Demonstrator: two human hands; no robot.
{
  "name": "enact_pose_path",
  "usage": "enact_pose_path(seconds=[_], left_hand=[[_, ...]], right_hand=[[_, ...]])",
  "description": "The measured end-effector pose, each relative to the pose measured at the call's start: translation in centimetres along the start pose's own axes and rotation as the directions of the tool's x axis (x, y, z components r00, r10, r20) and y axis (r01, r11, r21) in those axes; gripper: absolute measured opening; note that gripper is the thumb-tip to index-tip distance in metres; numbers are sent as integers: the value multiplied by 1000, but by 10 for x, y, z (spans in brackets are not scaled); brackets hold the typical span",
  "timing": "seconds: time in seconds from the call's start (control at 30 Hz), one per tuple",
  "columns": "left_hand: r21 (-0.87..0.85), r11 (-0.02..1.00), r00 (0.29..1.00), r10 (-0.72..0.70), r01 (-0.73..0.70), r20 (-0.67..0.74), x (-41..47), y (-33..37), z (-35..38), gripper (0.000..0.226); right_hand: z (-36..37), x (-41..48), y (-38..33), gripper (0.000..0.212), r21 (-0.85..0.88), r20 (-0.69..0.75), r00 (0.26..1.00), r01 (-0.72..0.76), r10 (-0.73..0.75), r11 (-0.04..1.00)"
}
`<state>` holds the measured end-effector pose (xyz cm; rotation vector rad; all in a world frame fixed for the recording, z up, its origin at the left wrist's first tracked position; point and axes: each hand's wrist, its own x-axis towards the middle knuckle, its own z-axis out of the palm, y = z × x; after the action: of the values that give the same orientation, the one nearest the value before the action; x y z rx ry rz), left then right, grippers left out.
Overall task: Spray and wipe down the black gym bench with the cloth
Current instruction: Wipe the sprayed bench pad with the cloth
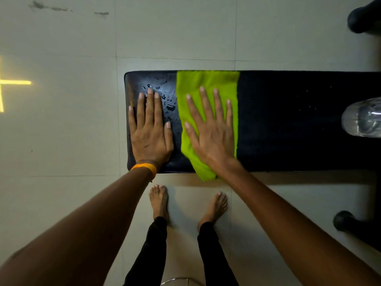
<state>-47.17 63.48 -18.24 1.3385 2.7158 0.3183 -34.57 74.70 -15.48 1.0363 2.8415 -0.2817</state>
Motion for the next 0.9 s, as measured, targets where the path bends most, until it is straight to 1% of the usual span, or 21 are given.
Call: enact_pose_path(seconds=[0.03, 0.07, 0.1, 0.13, 0.17, 0.2, 0.23, 0.27, 0.33, 0.4, 0.43, 0.47, 0.5, 0.53, 0.6, 0.63, 0.67, 0.7, 0.77, 0.83, 0.9], left_hand=[[1, 1000, 1000, -3, 3, 3, -1, 0, 0, 68], [1, 1000, 1000, -4, 4, 7, -1, -1, 0, 69], [4, 1000, 1000, -4, 4, 11, -1, -1, 0, 69], [9, 1000, 1000, -3, 3, 14, -1, -1, 0, 69], [11, 1000, 1000, -1, 1, 15, -1, -1, 1, 69], [9, 1000, 1000, 2, -2, 14, -1, 0, 0, 69], [4, 1000, 1000, 4, -4, 13, -1, 0, 0, 69], [0, 1000, 1000, 5, -5, 13, -1, 0, 0, 69], [-6, 1000, 1000, 7, -7, 15, -2, 0, 0, 69], [-9, 1000, 1000, 7, -7, 18, -3, -2, 0, 69], [-12, 1000, 1000, 10, -10, 22, -2, -2, 0, 68], [-17, 1000, 1000, 14, -14, 28, -2, -2, -1, 68], [-23, 1000, 999, 21, -20, 34, -2, -1, -2, 68], [-32, 999, 999, 27, -26, 42, -1, -1, -4, 67], [-77, 997, 999, 14, -10, 52, -1, -2, -7, 67], [-114, 993, 999, -6, 10, 42, 0, 0, -11, 67], [-152, 988, 1000, -22, 24, 20, 0, 7, -15, 67], [-183, 983, 1000, -21, 20, -8, 0, 18, -19, 67], [-235, 971, 999, 35, -41, -29, 2, 52, -20, 68], [-249, 965, 996, 89, -80, 26, 6, 87, -11, 69], [-161, 985, 992, 78, -61, 102, 10, 104, 2, 70]], right_hand=[[0, -9, 9, 62, -15, 36, 992, 122, -122, 992], [-1, -10, 25, 63, -28, 55, 977, 208, -206, 978], [-1, -5, 41, 64, -33, 47, 975, 219, -217, 975], [-2, 2, 53, 64, -20, 19, 991, 136, -136, 990], [-2, 7, 58, 65, -5, -20, 1000, -17, 17, 1000], [-3, 9, 53, 65, 0, -48, 985, -165, 165, 986], [-2, 8, 39, 66, -7, -65, 967, -246, 245, 969], [-1, 4, 21, 67, -9, -57, 969, -240, 239, 971], [3, -5, -3, 67, -9, -4, 999, -54, 54, 999], [3, -7, 2, 64, 3, 34, 992, 123, -123, 992], [0, -4, 11, 63, 43, 23, 986, 165, -166, 985], [-3, -1, 20, 61, 120, -4, 984, 177, -178, 977], [-7, 1, 29, 60, 205, -44, 988, 152, -146, 967], [-11, 1, 37, 59, 270, -97, 993, 92, -68, 958], [-15, 2, 57, 56, 311, -194, 972, -68, 133, 948], [-16, 3, 67, 55, 308, -207, 959, -125, 195, 943], [-15, 4, 74, 54, 292, -194, 957, -152, 214, 944], [-14, 7, 78, 53, 263, -175, 965, -147, 197, 953], [-11, 15, 79, 53, 197, -156, 977, -112, 144, 974], [-8, 21, 76, 53, 145, -161, 978, -109, 132, 983], [-4, 21, 75, 54, 132, -166, 976, -122, 143, 984]])
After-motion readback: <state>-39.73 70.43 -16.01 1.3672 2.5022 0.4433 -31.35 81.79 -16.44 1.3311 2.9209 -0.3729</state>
